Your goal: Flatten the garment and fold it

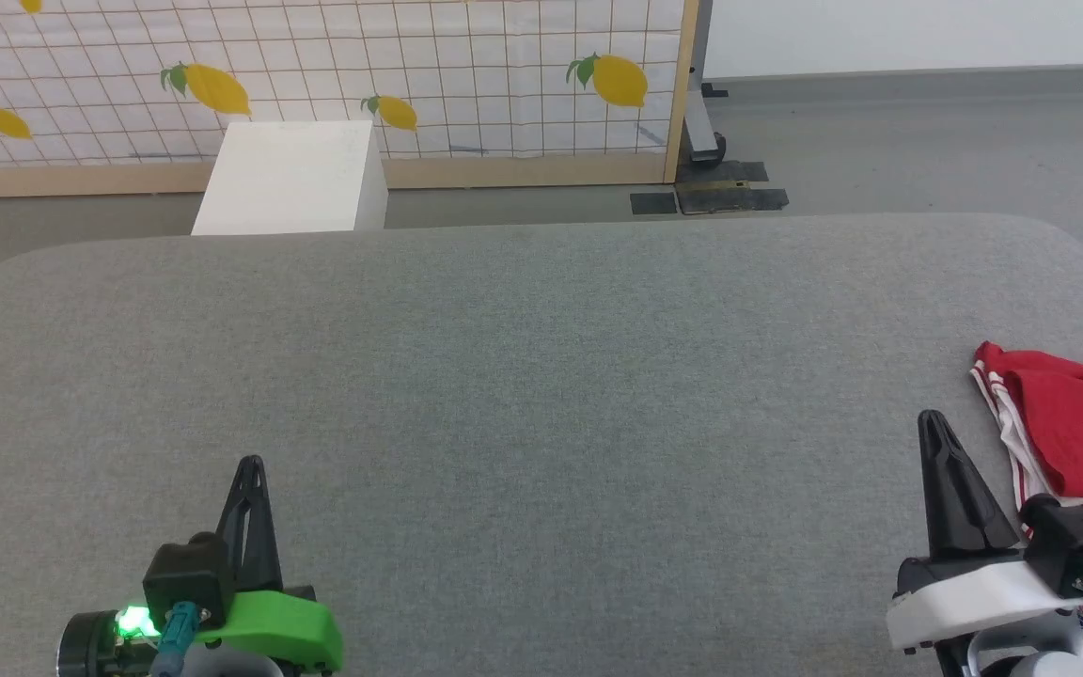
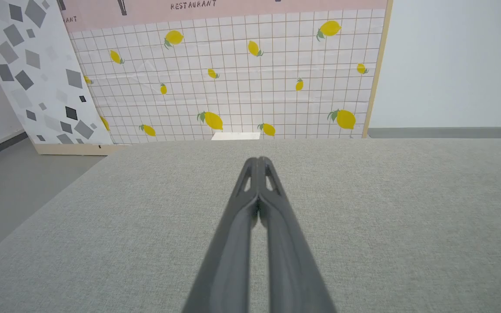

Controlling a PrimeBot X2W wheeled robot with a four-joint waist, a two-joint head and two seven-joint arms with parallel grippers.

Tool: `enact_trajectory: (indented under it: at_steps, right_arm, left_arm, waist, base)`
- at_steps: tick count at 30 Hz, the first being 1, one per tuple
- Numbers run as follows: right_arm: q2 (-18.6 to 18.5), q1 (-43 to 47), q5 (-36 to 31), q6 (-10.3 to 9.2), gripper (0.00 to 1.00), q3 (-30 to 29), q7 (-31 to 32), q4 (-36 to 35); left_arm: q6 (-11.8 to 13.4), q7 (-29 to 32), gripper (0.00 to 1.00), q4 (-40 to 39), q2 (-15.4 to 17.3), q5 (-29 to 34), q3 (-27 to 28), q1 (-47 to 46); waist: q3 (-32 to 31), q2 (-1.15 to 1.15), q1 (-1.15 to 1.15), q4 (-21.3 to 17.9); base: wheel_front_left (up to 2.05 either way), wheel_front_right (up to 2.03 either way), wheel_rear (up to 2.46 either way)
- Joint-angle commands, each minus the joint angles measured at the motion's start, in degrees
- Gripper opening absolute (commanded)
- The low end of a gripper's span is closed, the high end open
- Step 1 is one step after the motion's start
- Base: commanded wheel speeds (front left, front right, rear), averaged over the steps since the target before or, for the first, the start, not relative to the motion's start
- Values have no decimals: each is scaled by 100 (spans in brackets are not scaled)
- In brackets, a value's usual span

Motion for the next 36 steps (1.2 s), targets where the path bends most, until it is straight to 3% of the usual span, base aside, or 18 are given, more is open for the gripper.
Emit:
enact_trajectory:
  at_steps: [1,36]
  right_arm:
    - [5,-43,-58,-2,0,20,34,-40]
    - [10,-103,-253,-4,0,158,476,-130]
  left_arm:
    - [-39,38,0,-29,-22,32,-1,-62]
    - [-160,488,0,-118,-57,117,-19,-159]
  waist:
    - [0,0,0,3]
    - [11,0,0,78]
  base:
    - [0,0,0]
    - [0,0,0]
